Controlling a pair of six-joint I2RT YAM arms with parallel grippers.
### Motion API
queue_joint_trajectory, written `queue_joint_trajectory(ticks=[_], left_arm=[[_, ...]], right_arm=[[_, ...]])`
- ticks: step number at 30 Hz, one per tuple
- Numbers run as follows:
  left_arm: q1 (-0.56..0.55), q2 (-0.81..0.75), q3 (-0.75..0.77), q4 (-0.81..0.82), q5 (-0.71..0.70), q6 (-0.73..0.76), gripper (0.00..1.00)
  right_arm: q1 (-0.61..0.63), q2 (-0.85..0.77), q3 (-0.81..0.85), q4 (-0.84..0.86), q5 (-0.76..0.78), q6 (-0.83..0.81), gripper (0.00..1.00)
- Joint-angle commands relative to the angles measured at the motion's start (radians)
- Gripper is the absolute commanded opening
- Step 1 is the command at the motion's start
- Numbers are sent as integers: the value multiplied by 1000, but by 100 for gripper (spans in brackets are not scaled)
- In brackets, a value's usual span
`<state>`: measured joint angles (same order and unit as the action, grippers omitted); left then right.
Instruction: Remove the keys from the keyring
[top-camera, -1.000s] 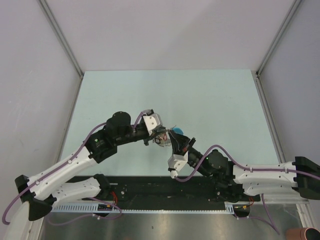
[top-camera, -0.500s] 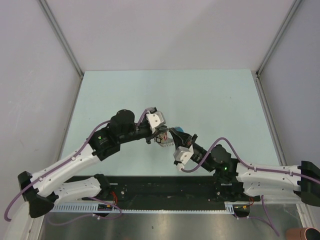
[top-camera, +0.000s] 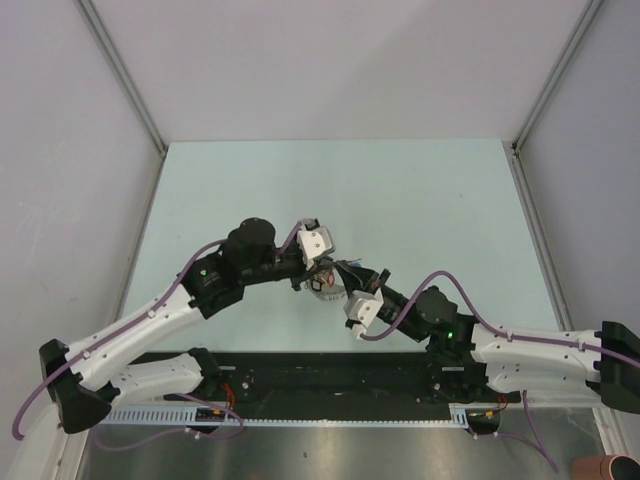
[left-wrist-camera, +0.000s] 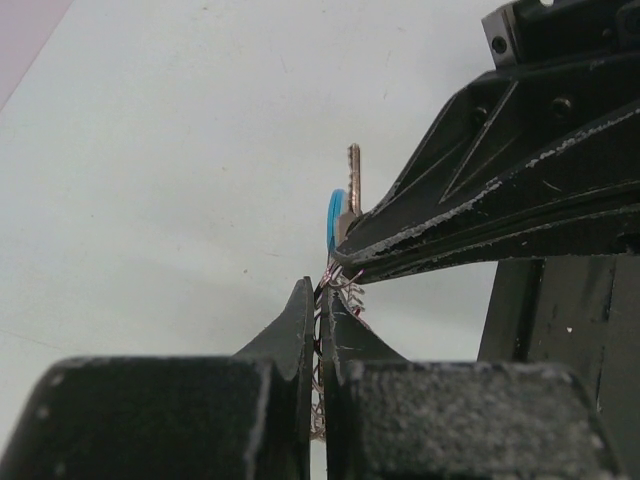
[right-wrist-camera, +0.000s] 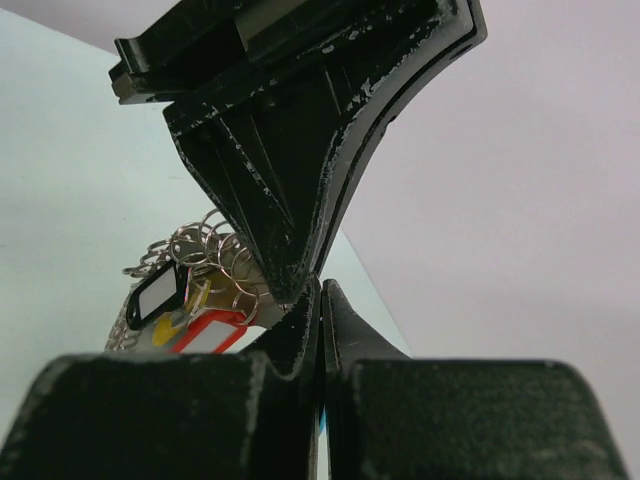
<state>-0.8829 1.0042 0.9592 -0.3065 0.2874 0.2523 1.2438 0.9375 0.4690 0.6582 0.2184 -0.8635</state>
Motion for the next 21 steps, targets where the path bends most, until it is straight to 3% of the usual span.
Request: queue_joint_trajectory(ticks=[1,3,4,5,8,16,21], left_arm=[[-13,28,41,-9,72,51,1],[-13,36,50,-17,24,65,11],[-13,37,55,-25,1,62,26],[-11,33,59,-32,-8,62,36],[-10,13,59,-39,-30,65,56],[-5,-44,87,-164,-137,39,71],[-5,-114,73,-210,-247,10,74]], right_arm=[[3,3,89,49,-77,64,0],[3,-6,109,20,-48,140,0],[5,-25,121,-47,-27,177,0],[0,-35,132,-83,-27,210,0],[0,-60,140,-141,-10,311,0],[-6,-83,138,-213,70,493,0],[-46,-118,158,-299,72,668,0]])
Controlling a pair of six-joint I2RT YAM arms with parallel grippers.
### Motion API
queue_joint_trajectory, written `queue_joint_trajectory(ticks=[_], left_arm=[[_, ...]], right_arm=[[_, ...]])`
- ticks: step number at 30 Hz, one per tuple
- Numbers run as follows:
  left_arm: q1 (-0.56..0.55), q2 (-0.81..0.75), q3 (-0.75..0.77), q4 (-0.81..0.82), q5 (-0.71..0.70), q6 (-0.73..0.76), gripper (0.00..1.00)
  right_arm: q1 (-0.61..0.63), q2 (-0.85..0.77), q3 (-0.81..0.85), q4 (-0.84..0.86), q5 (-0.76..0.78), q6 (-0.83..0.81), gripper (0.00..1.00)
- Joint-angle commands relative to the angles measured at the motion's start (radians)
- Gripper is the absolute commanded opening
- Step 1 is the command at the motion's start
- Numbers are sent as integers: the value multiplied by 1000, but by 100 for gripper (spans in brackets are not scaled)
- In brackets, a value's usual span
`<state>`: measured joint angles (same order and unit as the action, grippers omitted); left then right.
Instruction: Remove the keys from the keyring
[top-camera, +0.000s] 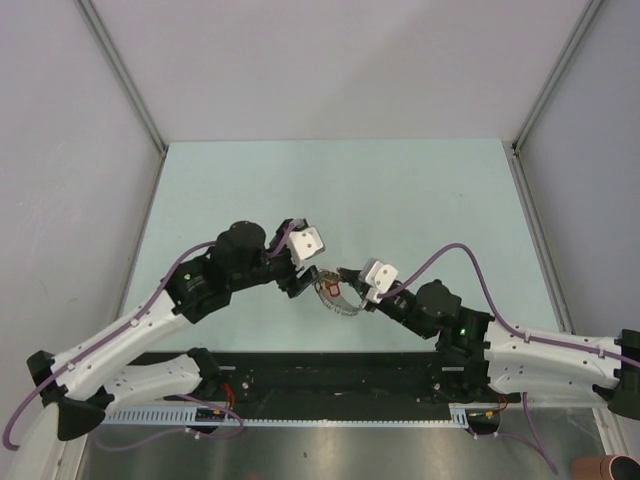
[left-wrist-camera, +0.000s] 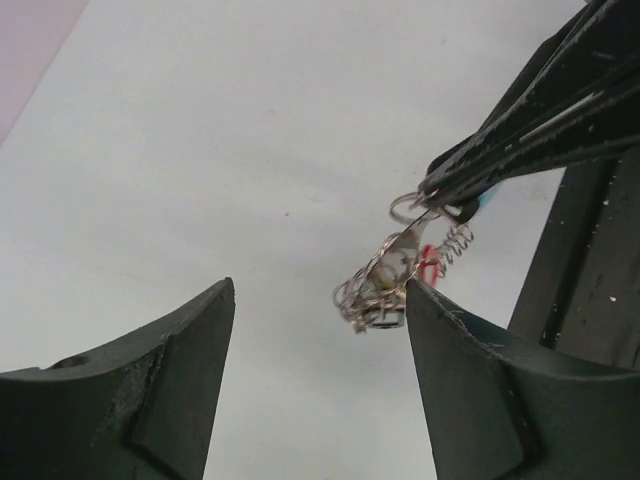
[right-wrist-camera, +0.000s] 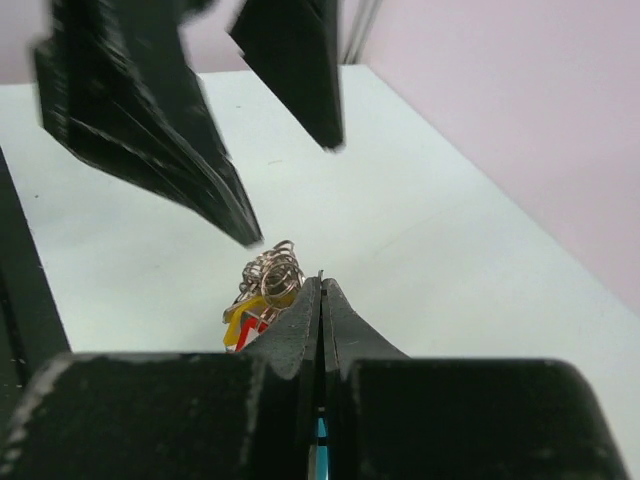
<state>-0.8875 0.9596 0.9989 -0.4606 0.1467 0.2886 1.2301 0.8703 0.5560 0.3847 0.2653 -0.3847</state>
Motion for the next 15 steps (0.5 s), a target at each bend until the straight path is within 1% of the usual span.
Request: queue_joint_trajectory(ticks=[1,2,3,5,6,8,9,10,12,15], left_arm=[[-1,-81,29,-58,-119,-31,74],[-1,-99,26,-56,-145,-46,74],[-1,-105,26,-58,-145,-54,74],[-1,-125,6,-44,-141,-74,74],[-1,-146,-5,-32,-122,-81,73],[-1,-176,-51,25,-92,-117,73],[-1,-206,-89,51,-52,-132,73],[-1,-219,-107,98,-33,-155,73],[-1,-251,-147,134,14,-180,72],[-1,-262,-184,180,46,-210,72]], right_arm=[[-41,-50,93,-47,22,231,0],[-55,-48,104,-75,17,303,0],[-66,-47,116,-125,15,341,0],[-67,-47,142,-167,18,380,0],[-72,-45,153,-211,18,447,0],[-80,-37,183,-256,17,506,0],[-87,-36,188,-291,15,559,0],[-92,-34,194,-303,11,588,0],[-106,-36,202,-329,2,665,0],[-115,-36,214,-343,-14,751,0]])
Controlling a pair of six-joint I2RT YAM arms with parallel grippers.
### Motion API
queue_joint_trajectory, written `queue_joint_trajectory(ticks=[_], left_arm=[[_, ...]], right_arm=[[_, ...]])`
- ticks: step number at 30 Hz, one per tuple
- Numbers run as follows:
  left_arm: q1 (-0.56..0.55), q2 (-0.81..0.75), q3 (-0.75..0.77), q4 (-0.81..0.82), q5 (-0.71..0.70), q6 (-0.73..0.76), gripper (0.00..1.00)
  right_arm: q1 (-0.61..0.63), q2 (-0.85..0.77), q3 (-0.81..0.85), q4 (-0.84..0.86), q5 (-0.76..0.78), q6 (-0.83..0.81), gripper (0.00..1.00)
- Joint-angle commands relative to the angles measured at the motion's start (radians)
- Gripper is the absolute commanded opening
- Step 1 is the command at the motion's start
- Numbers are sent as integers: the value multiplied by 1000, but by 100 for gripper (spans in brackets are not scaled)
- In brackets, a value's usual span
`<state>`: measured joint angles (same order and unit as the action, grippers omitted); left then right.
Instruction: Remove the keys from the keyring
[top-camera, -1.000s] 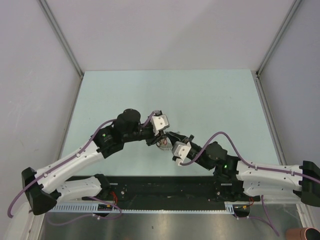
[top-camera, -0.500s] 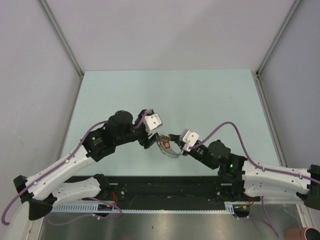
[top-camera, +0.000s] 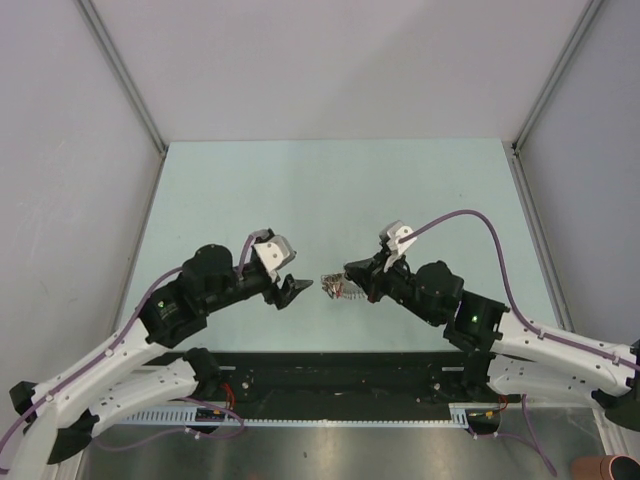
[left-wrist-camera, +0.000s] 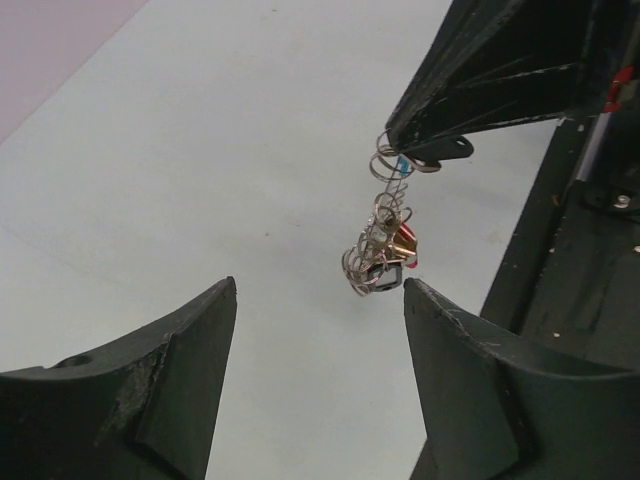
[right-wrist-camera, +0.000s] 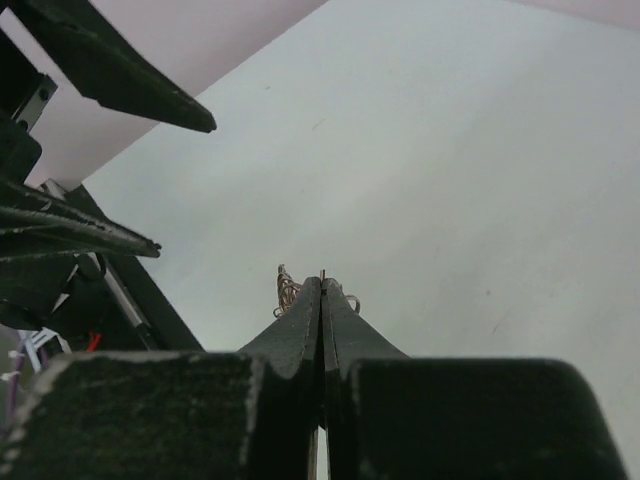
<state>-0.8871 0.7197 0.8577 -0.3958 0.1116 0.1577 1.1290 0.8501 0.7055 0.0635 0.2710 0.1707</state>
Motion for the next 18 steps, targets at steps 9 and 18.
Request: queue_joint_trajectory(ticks=[9,18], left_arm=[[-1,-19,-180,325,250,-149,68],[-1,64,-140,359,272,-127,64]], right_arm=[[-136,1,88,-131,-111,401,0],[-241,10,86,-131,-234,541,0]])
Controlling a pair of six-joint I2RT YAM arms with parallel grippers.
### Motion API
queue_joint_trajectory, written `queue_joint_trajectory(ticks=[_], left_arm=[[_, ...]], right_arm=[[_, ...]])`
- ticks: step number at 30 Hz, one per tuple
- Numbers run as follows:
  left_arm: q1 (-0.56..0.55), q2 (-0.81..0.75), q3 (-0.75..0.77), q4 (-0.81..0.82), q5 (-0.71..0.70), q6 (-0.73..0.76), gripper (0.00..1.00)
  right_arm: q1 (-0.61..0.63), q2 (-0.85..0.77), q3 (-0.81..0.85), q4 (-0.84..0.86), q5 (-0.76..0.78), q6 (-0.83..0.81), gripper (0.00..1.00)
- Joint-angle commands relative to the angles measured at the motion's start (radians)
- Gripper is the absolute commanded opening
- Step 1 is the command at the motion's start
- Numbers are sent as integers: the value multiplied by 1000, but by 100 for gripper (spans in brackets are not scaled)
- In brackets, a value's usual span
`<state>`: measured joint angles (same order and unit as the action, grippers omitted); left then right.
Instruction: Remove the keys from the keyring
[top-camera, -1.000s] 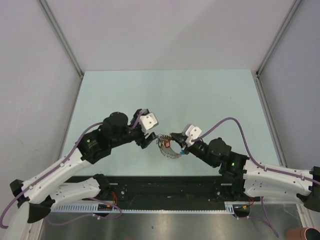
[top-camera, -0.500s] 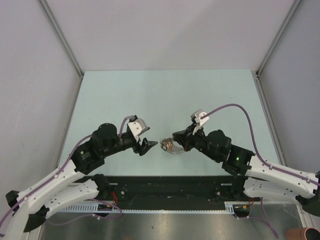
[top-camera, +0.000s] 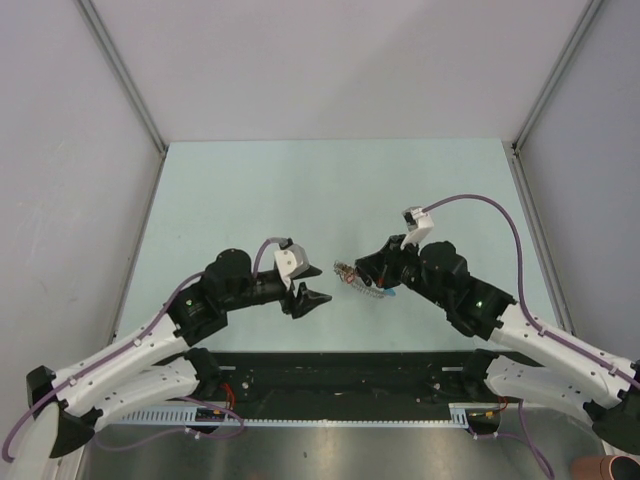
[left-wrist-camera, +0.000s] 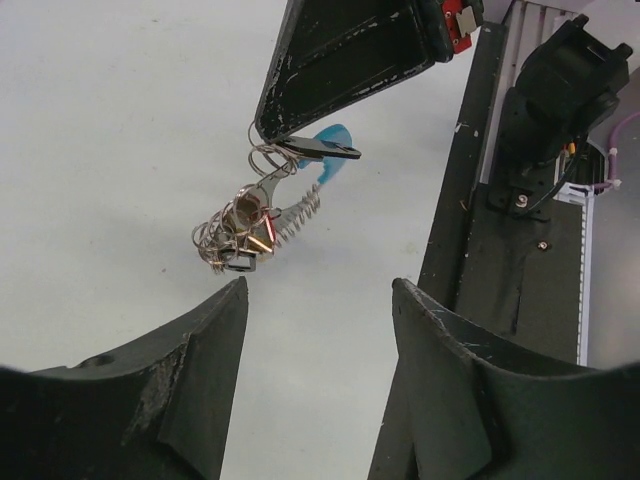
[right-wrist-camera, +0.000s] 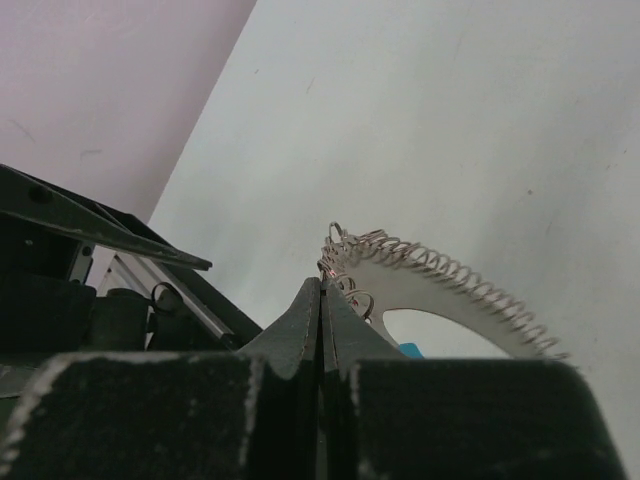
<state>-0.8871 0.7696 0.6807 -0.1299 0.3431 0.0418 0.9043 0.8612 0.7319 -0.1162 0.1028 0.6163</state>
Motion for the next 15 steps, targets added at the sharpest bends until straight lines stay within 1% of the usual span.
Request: queue_joint_trajectory(ticks=[1,4,7,15], left_arm=[[-1,19,39,125,40,-13,64],[-3,42,31,199,28,-14,64],[-3,71,34,237,17,-22,63],[-13,80,13,312,75,-36,62]], right_arm=[[-19,1,60,53,-75,103,0],[-31,-2,60,75,-91,135,0],[-61,-5,60,78,-146,181,0],[-123,-44,29,105,-221,258,0]])
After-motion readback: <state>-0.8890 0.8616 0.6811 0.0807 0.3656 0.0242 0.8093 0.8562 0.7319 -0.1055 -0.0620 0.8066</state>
